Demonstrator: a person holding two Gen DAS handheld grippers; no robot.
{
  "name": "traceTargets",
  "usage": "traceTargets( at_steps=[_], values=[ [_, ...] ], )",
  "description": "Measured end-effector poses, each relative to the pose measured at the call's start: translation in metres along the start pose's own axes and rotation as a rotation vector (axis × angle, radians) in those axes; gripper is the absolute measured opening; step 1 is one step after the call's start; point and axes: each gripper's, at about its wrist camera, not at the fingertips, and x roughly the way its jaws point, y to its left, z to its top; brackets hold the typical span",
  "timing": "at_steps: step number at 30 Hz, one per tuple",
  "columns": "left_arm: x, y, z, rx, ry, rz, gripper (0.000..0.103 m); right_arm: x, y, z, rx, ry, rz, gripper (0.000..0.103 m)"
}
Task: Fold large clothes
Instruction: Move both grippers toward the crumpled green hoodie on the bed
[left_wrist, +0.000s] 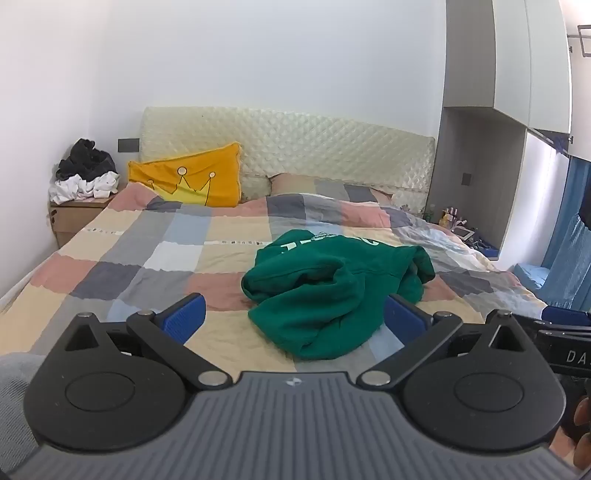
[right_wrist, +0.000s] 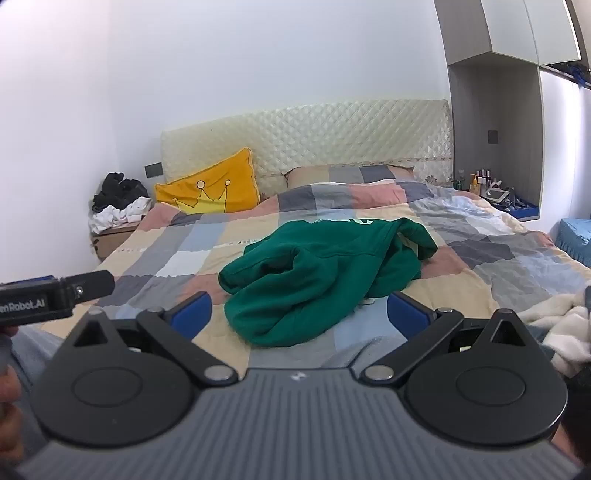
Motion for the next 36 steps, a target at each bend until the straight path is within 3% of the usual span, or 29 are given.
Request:
traceTargets(
  at_steps=[17, 36],
  values=[
    [0.026, 0.006, -0.004, 0.011, 0.050, -0.037, 0.103, 0.017, 0.000, -0.005, 0.017, 0.023, -0.013, 0.103],
    [0.042, 0.002, -0.012, 0.018, 0.053, -0.047, 0.103, 0.026, -0.002, -0.006, 0.021, 0.043, -0.054, 0.103]
  ],
)
